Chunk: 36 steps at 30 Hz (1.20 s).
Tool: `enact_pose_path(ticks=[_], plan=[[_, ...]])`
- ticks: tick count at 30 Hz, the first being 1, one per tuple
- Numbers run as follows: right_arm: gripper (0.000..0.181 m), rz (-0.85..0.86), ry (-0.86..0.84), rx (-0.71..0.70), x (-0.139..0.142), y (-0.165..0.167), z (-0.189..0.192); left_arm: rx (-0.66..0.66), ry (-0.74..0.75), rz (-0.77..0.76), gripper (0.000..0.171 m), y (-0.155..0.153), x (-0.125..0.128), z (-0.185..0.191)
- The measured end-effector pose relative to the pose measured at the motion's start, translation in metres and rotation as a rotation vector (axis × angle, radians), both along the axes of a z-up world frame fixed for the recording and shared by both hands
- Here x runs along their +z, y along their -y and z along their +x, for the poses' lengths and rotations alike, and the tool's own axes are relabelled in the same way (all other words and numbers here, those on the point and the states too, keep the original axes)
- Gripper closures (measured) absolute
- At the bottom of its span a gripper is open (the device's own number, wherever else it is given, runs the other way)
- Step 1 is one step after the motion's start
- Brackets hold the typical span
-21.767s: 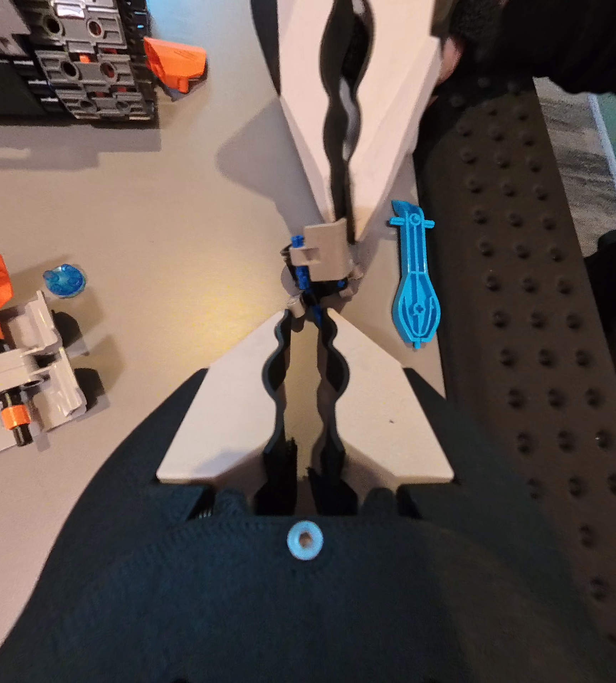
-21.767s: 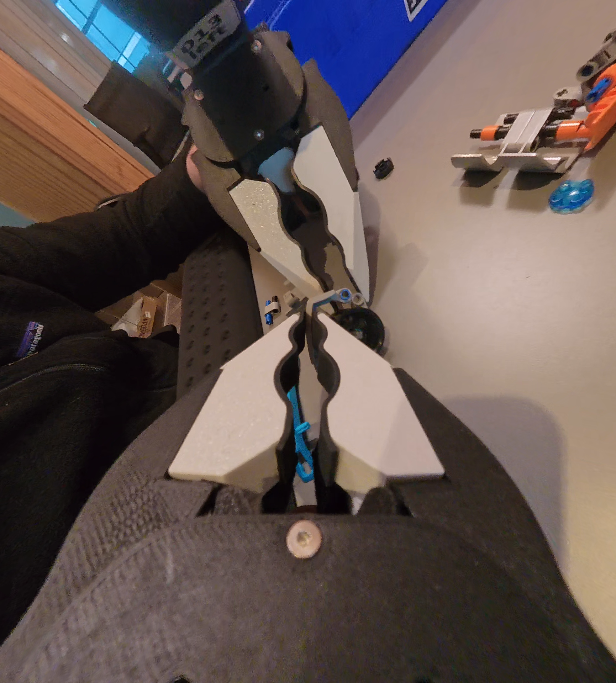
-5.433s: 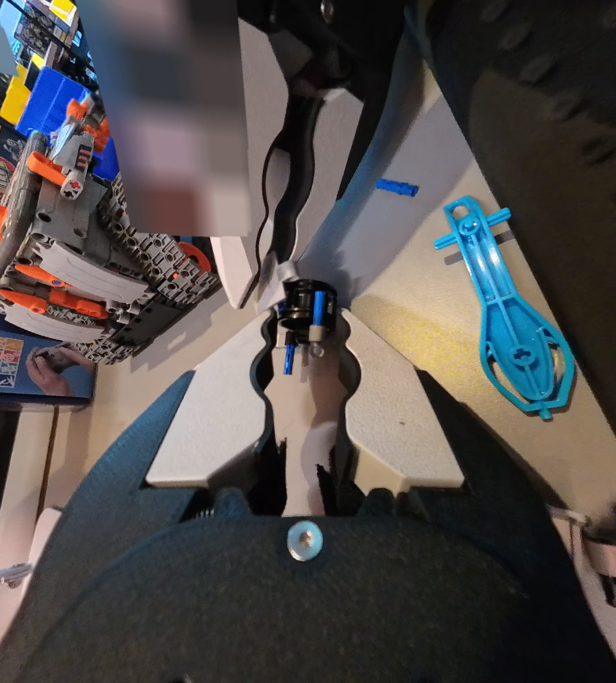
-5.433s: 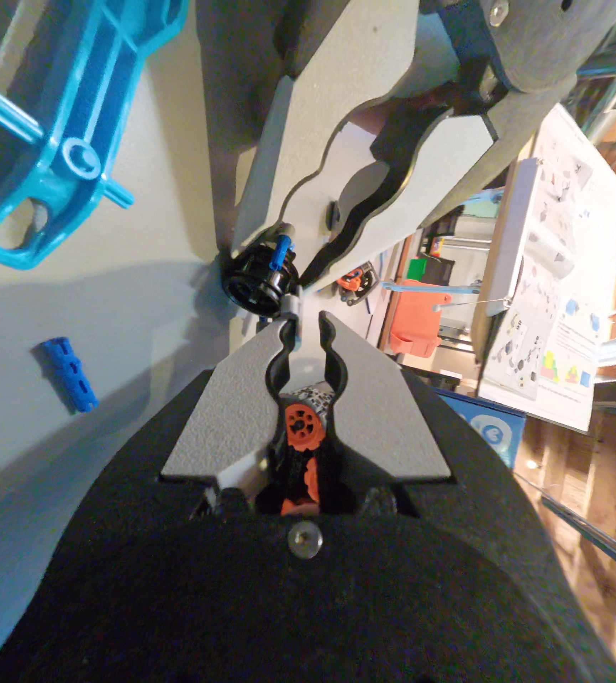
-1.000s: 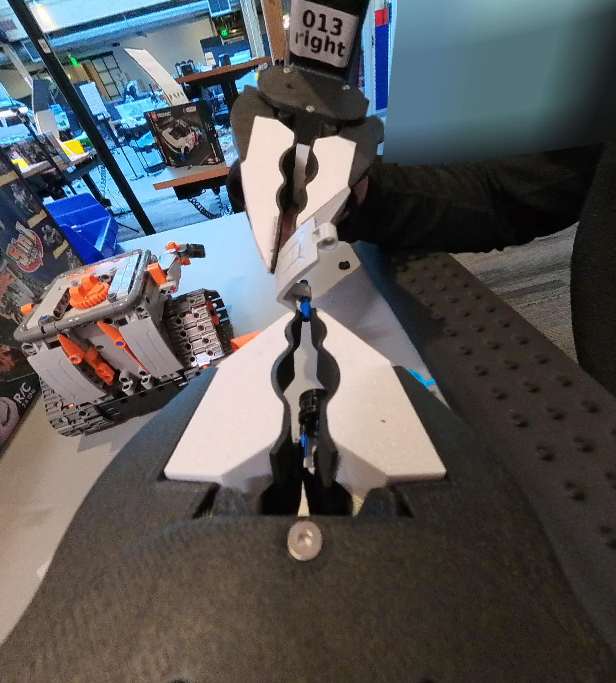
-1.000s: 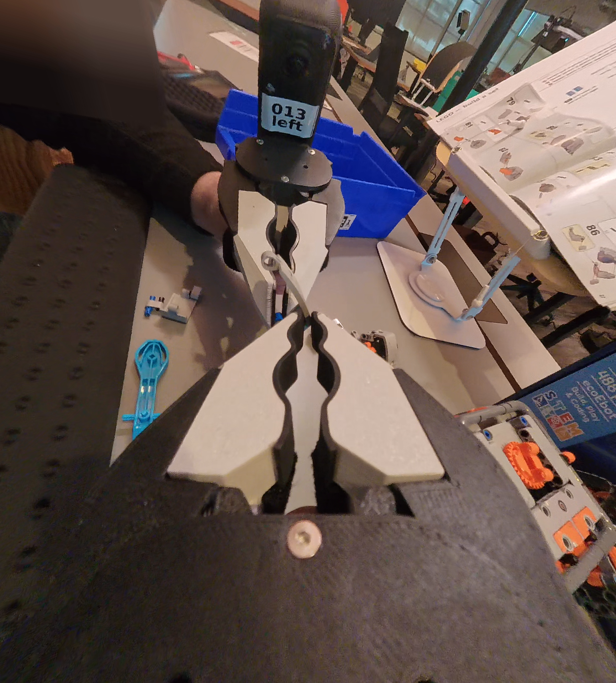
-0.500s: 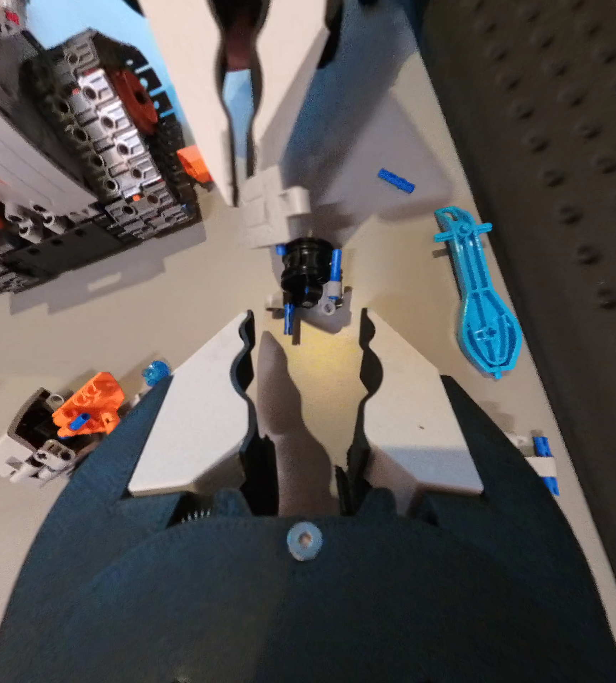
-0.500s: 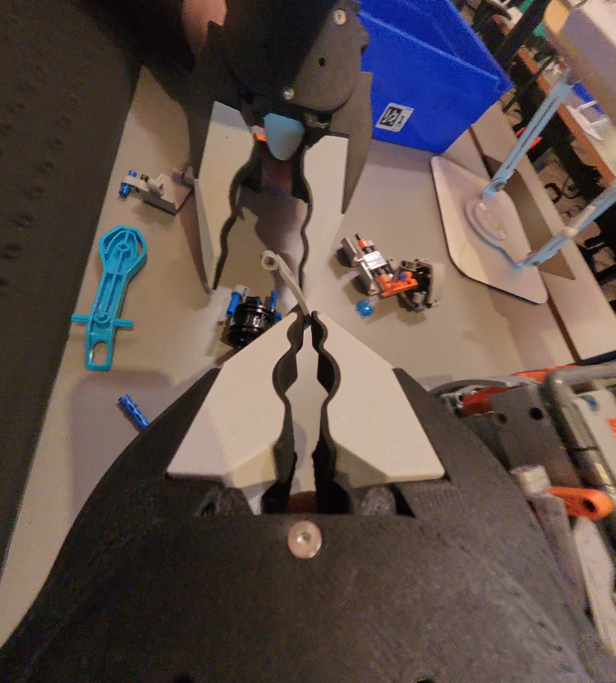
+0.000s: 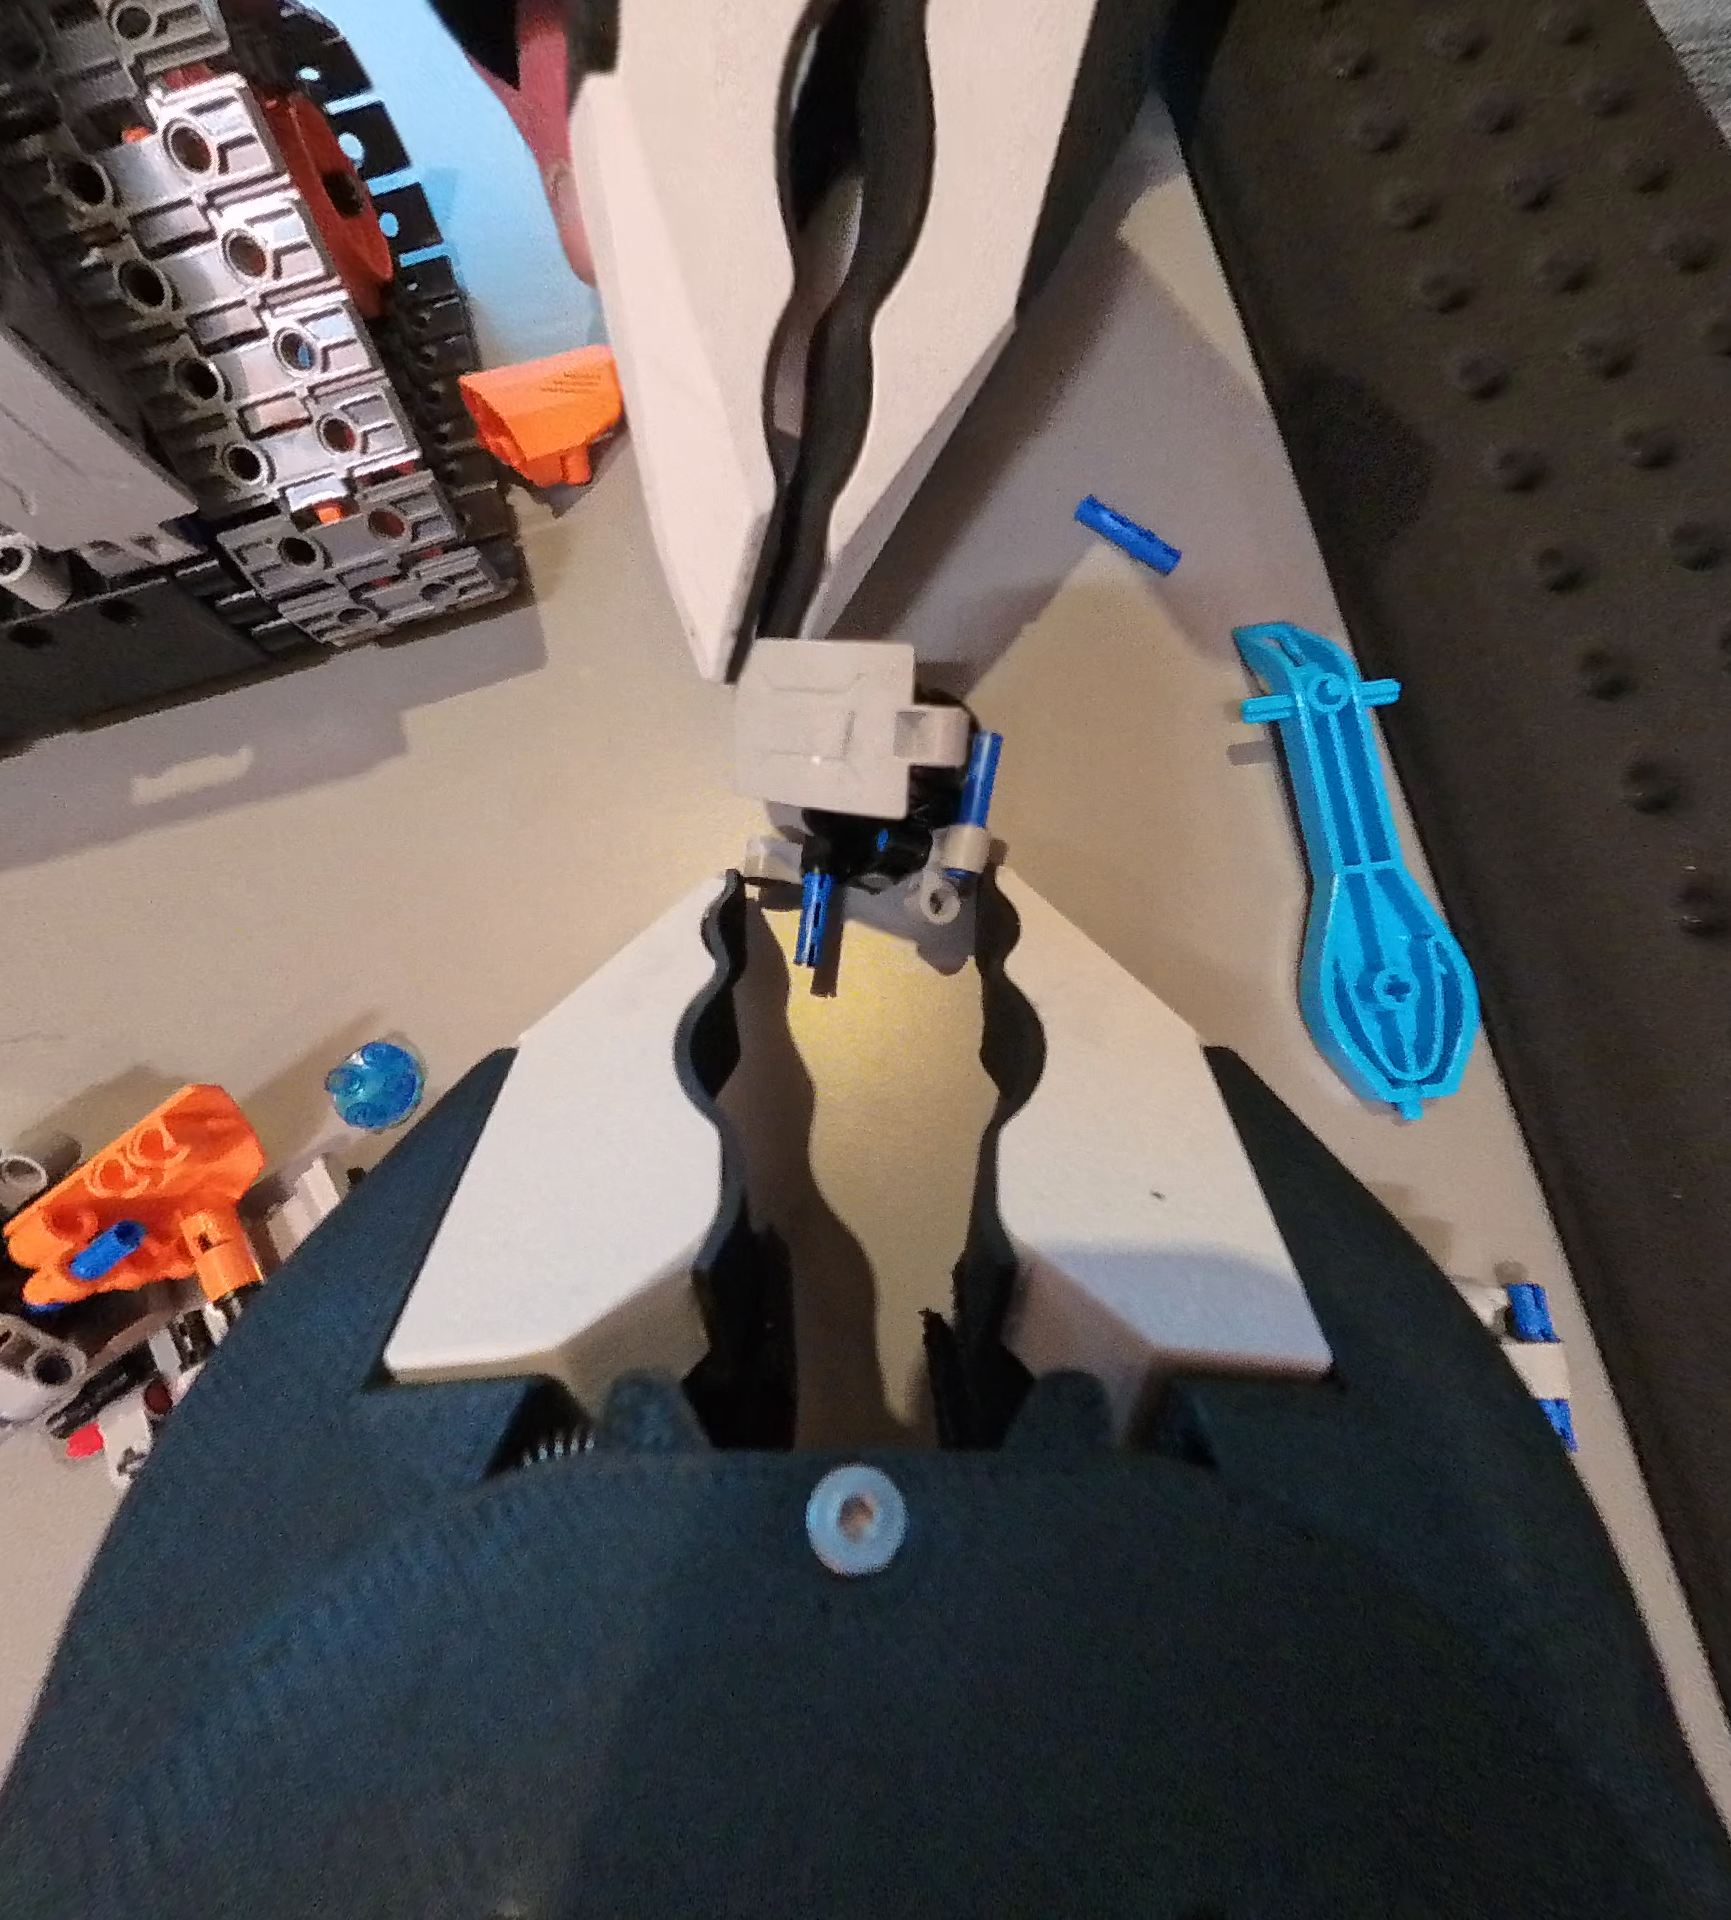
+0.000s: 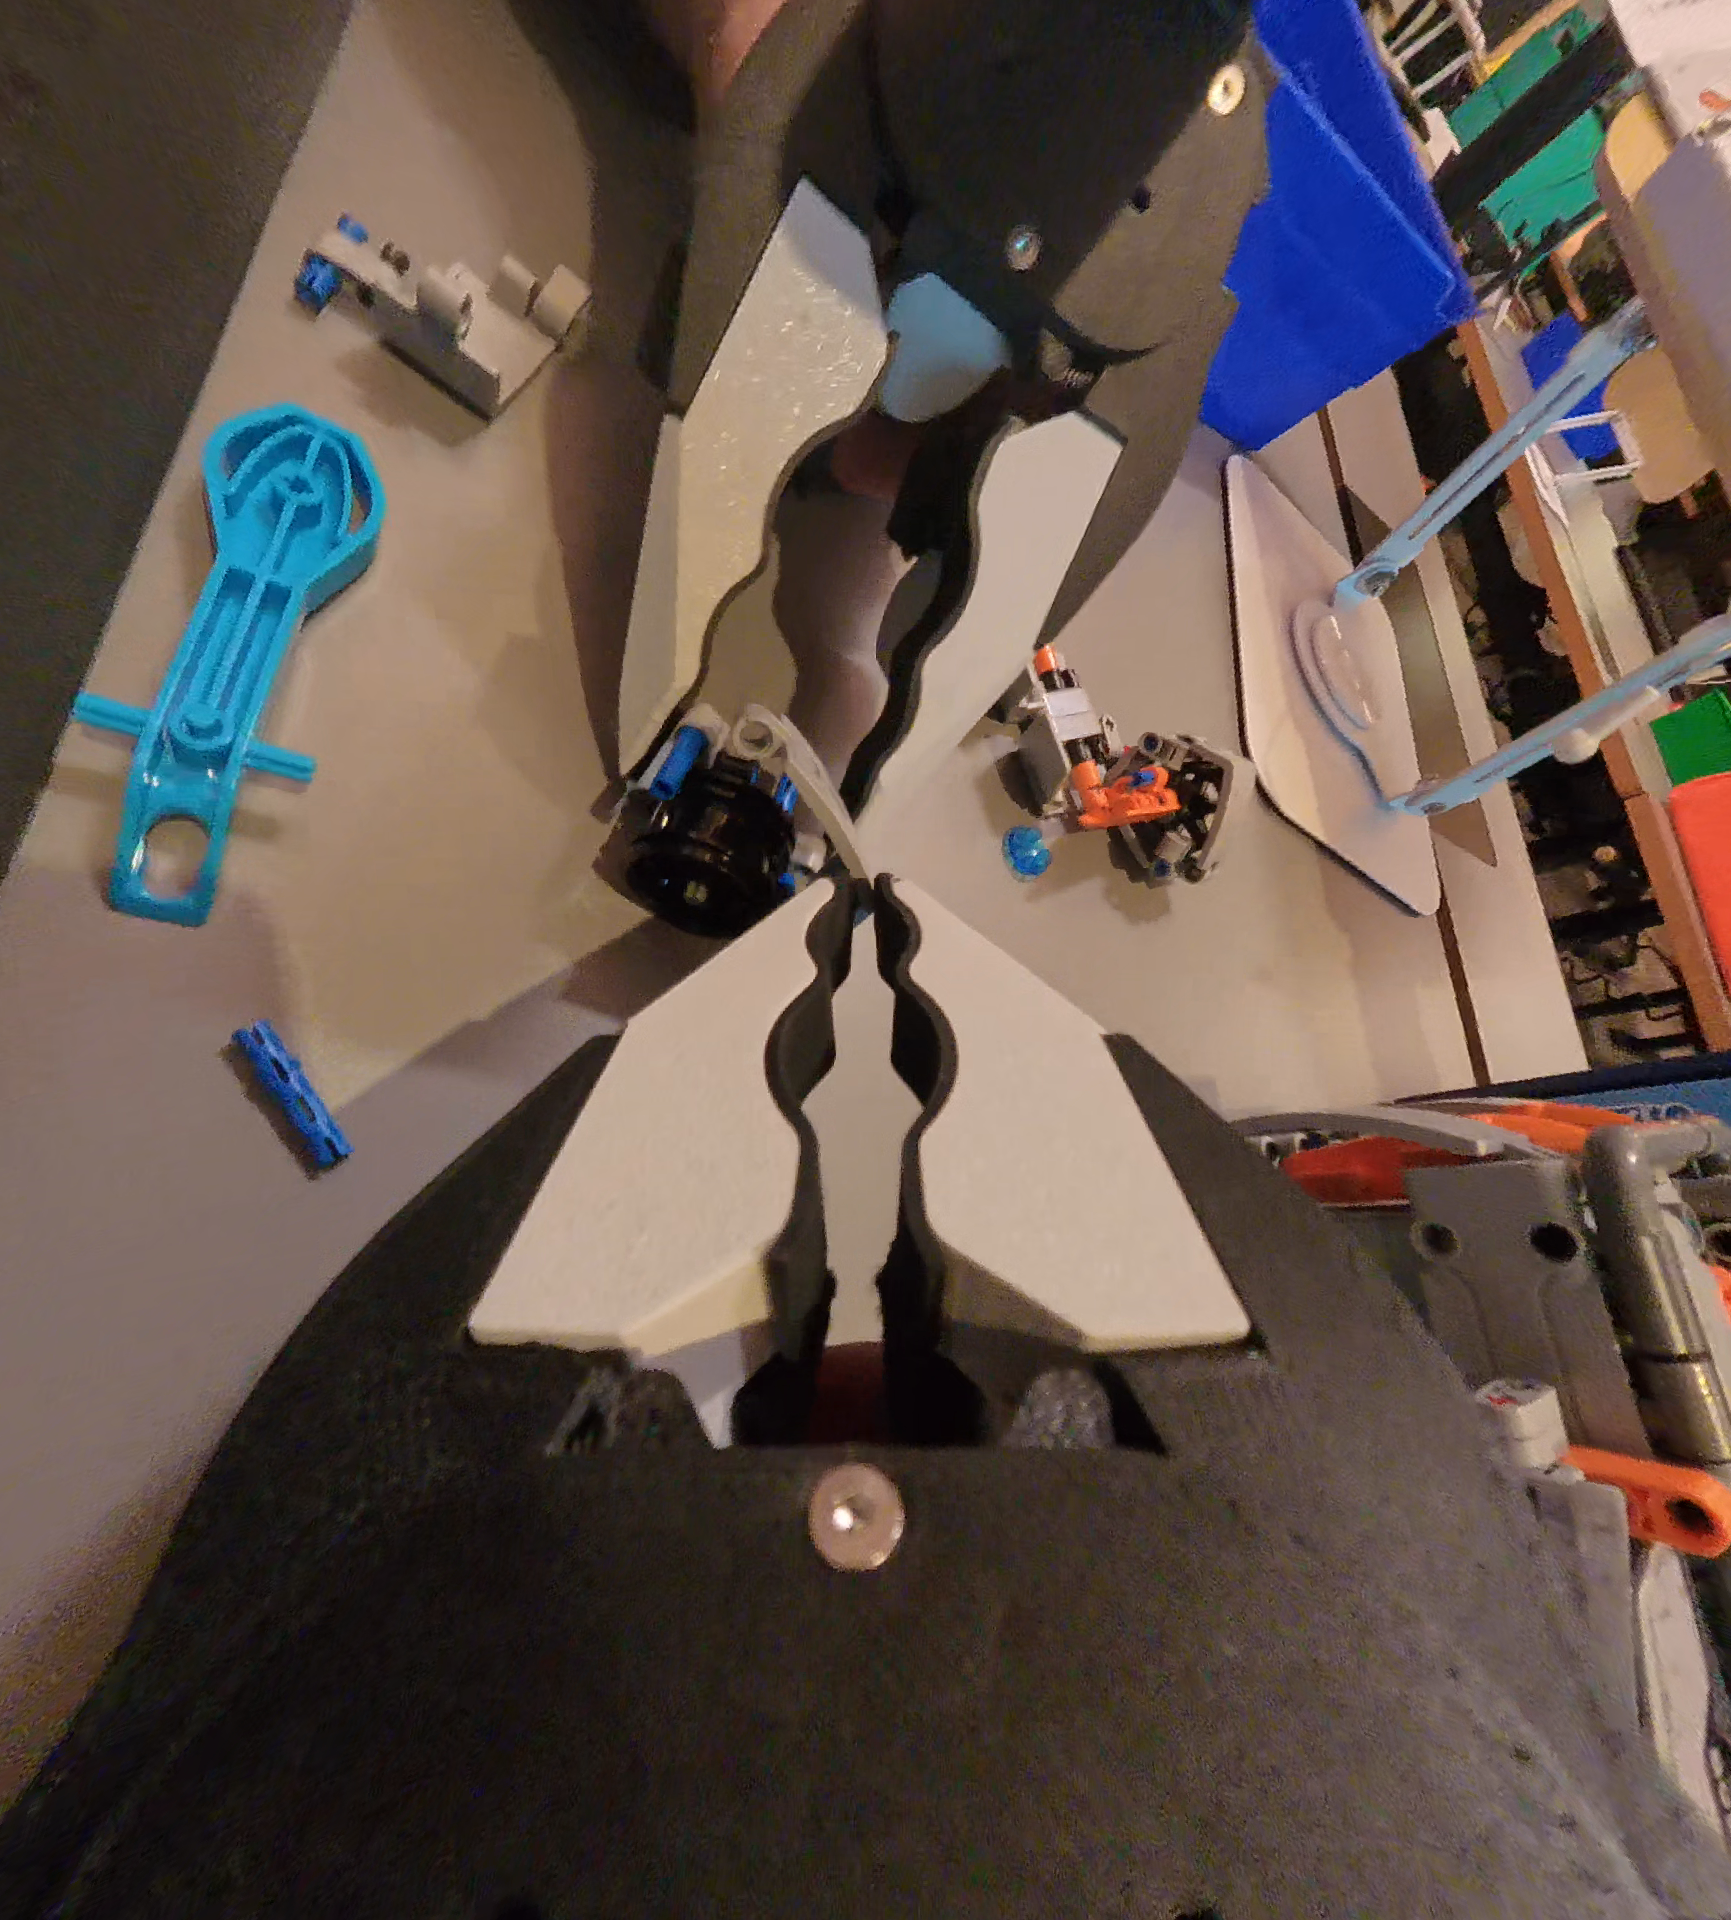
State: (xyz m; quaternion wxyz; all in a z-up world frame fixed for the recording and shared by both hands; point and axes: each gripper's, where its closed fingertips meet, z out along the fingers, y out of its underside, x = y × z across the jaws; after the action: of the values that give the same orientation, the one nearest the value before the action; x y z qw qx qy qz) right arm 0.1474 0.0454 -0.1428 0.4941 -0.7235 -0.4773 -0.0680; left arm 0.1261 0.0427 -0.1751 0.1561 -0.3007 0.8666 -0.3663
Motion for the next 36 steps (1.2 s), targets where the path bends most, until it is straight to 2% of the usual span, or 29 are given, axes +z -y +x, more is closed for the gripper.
enact_pose_path(ticks=[11,12,15,21,24,29,32,36], plan=[[0.180,0.027,0.021,0.051,-0.005,0.008,-0.005,-0.092,-0.014,-0.005,0.130,0.001,0.000,-0.003],[0.180,0.022,0.023,0.055,-0.006,0.008,-0.006,-0.100,-0.022,0.002,0.136,0.000,-0.002,-0.003],[0.180,0.011,0.028,0.067,-0.010,0.010,-0.009,-0.131,-0.028,0.005,0.136,0.001,-0.003,-0.006],[0.179,0.004,0.054,0.075,-0.011,0.012,-0.010,-0.121,-0.013,0.012,0.134,0.000,-0.003,-0.005],[0.178,-0.009,0.081,0.071,-0.016,0.014,-0.008,-0.090,0.059,0.062,0.129,-0.005,0.001,-0.002],[0.179,-0.009,0.082,0.083,-0.017,0.015,-0.012,-0.120,0.296,0.306,0.127,-0.003,0.017,-0.006],[0.179,-0.010,0.086,0.083,-0.017,0.015,-0.013,-0.138,0.365,0.339,0.129,0.006,0.022,-0.013],[0.177,-0.017,0.094,0.087,-0.018,0.016,-0.015,-0.159,0.374,0.343,0.137,0.014,0.020,-0.019]])
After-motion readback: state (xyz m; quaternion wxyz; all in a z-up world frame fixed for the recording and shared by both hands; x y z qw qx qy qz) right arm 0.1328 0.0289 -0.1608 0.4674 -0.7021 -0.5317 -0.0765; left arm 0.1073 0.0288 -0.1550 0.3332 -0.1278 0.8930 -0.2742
